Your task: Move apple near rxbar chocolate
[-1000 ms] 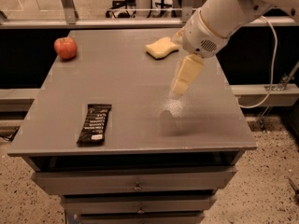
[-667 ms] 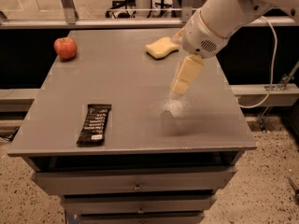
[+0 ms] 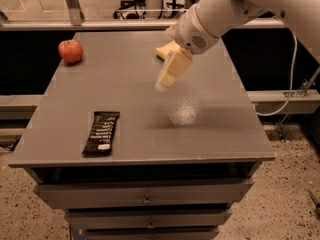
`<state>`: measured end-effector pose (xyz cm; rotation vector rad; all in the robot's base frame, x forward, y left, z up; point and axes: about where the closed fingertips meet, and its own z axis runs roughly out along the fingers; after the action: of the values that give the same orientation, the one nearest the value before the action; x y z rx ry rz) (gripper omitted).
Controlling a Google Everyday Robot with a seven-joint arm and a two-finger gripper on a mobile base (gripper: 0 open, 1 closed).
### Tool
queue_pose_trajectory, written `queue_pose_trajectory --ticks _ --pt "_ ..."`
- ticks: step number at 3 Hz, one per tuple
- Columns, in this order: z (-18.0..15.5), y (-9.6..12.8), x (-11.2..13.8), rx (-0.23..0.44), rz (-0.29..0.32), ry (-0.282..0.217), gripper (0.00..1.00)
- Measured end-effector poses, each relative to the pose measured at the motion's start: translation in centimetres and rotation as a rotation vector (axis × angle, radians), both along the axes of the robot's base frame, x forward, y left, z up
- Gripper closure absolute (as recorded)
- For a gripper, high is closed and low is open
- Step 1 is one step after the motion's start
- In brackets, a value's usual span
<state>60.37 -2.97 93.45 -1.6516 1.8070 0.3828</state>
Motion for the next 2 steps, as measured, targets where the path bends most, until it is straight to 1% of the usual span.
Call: queue_pose_trajectory --ticks 1,2 --pt "0.8 3.9 4.6 0.099 0.001 -0.048 0.0" --pt "1.0 8.6 10.2 0.196 -0.04 -0.07 0.0"
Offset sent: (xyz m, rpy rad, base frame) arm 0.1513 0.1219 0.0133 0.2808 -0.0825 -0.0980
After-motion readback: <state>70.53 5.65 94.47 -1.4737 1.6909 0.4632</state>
